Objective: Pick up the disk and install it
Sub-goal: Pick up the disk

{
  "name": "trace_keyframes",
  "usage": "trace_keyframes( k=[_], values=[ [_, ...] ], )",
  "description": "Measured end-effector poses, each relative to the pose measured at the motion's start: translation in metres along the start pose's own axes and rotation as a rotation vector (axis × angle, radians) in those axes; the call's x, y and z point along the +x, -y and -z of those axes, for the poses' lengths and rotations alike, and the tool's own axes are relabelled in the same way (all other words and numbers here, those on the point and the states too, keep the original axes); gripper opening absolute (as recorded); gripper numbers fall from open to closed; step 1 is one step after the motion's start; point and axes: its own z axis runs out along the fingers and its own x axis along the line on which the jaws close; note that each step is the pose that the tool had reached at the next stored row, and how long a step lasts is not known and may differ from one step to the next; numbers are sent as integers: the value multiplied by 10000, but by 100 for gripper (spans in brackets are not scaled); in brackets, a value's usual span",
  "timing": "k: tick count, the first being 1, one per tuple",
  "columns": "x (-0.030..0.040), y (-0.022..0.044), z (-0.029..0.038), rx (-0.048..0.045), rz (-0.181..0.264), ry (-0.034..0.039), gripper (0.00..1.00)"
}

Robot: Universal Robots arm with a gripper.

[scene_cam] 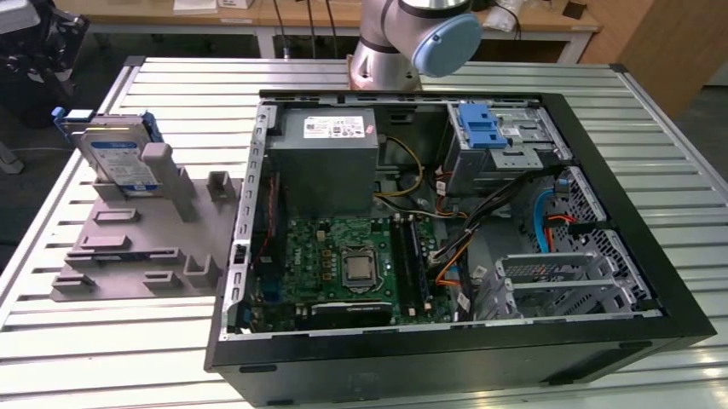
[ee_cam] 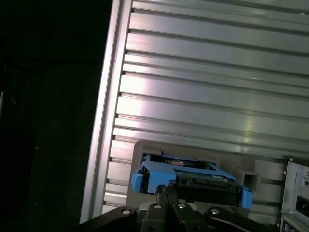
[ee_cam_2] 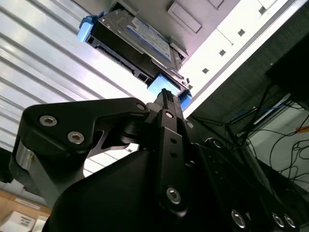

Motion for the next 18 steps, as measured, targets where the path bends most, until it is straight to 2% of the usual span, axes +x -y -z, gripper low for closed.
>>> trace_keyframes(
  k=[8,18],
  values=[
    [1,0,0,10,873,-38,11],
    [1,0,0,14,1709,-72,11]
  ],
)
